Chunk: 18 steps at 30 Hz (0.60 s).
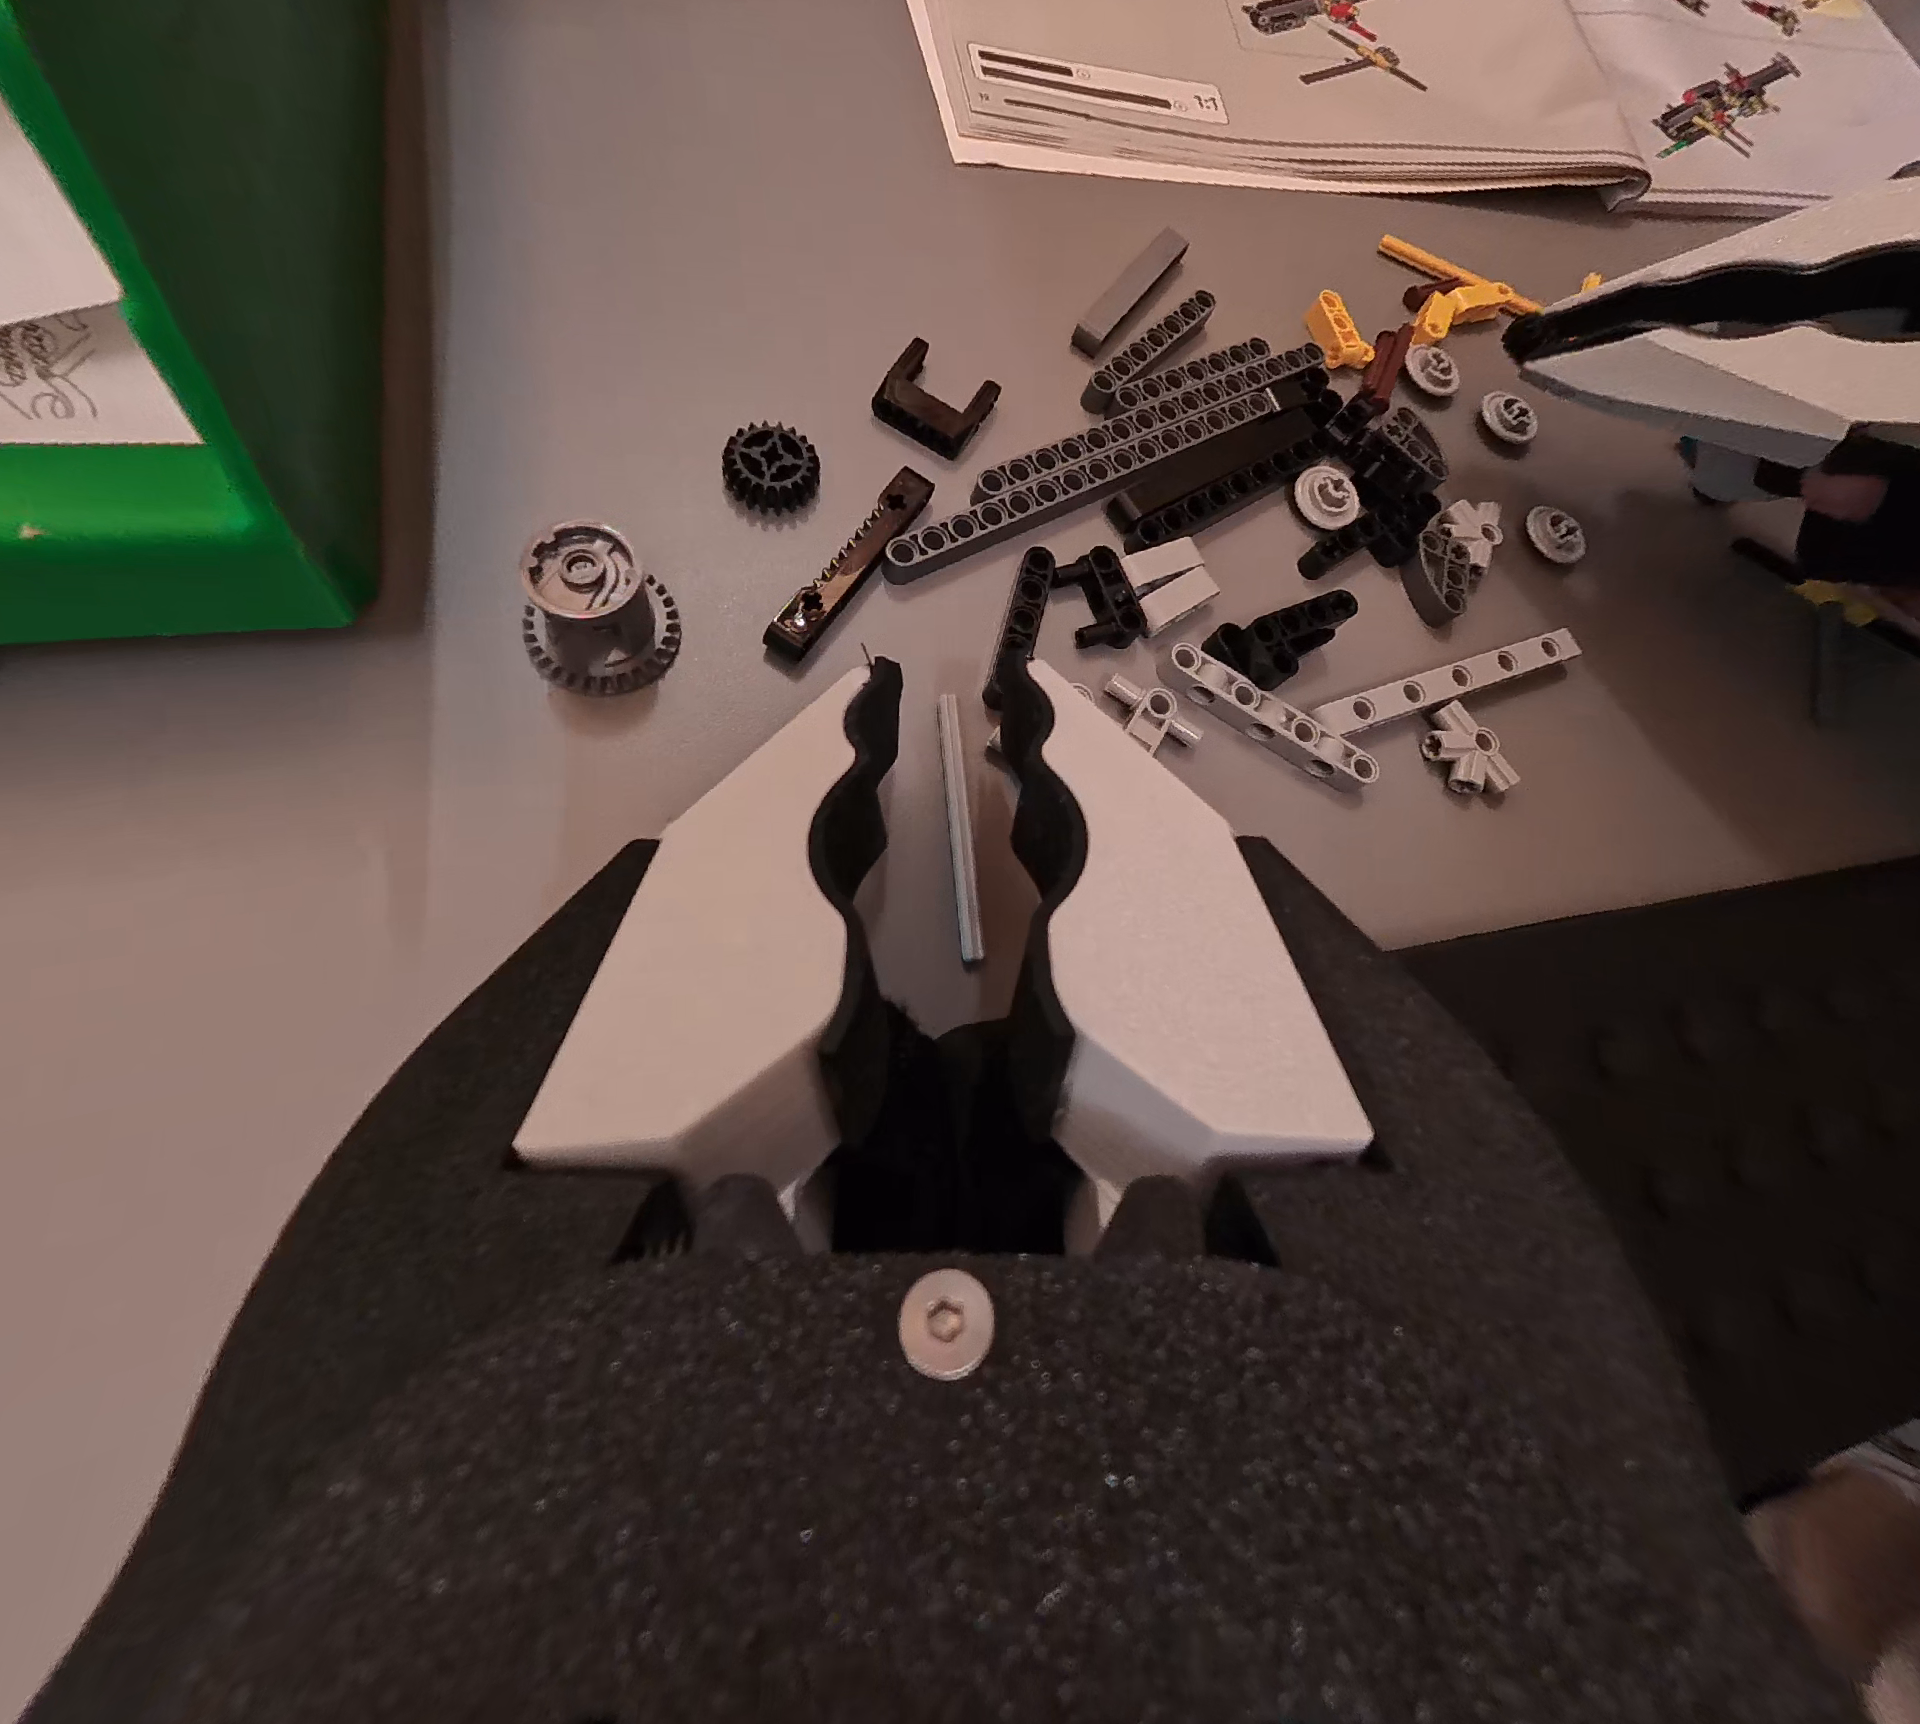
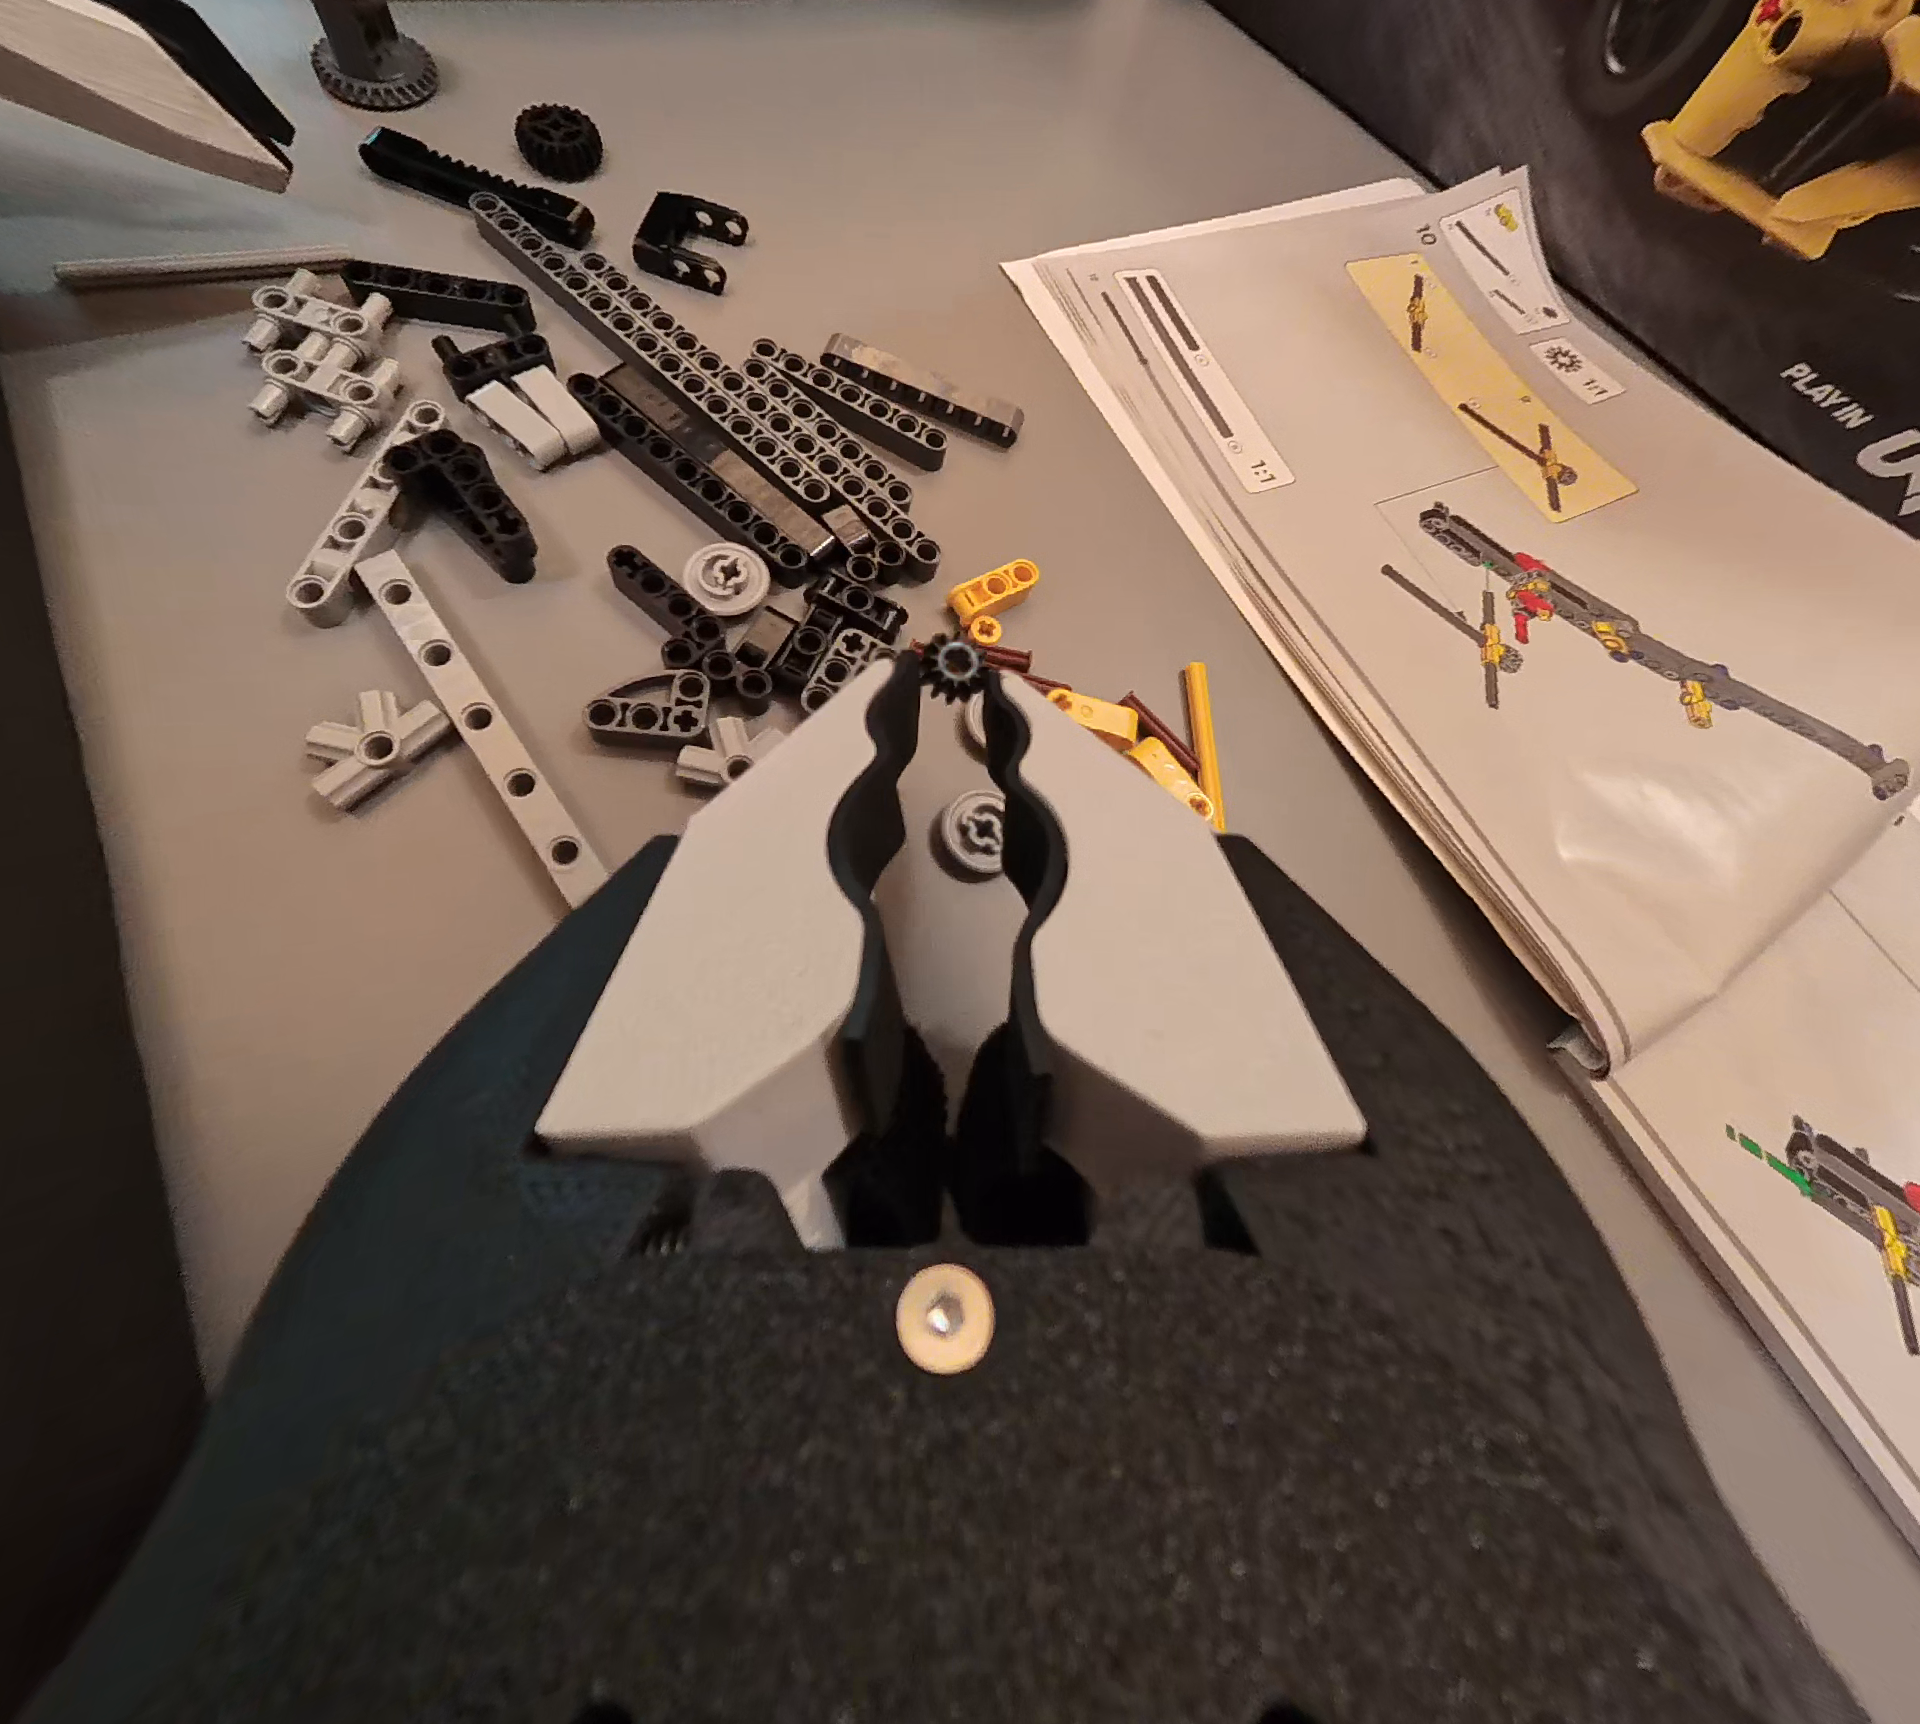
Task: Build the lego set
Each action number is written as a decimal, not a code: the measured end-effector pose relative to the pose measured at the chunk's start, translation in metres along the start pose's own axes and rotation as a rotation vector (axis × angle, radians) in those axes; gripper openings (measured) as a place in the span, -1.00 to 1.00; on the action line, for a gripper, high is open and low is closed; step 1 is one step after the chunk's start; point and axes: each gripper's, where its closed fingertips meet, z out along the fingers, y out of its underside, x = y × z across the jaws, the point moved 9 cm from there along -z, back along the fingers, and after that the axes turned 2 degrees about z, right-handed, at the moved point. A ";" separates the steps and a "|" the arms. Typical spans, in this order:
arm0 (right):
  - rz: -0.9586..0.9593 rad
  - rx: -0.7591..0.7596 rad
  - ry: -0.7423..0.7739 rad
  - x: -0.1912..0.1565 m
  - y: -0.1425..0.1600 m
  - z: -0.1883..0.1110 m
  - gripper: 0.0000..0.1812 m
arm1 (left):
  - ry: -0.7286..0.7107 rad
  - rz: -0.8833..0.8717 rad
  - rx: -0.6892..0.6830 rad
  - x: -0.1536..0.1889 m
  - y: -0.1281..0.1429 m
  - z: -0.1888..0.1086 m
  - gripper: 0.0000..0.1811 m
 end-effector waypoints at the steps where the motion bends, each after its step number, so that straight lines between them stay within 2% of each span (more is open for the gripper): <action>1: 0.004 0.003 0.000 0.001 0.000 0.000 -0.88 | -0.005 0.007 0.003 0.000 0.000 0.000 -0.81; 18: 0.063 0.054 0.024 0.010 -0.001 -0.009 -0.88 | -0.003 0.008 -0.006 0.001 0.000 0.001 -0.83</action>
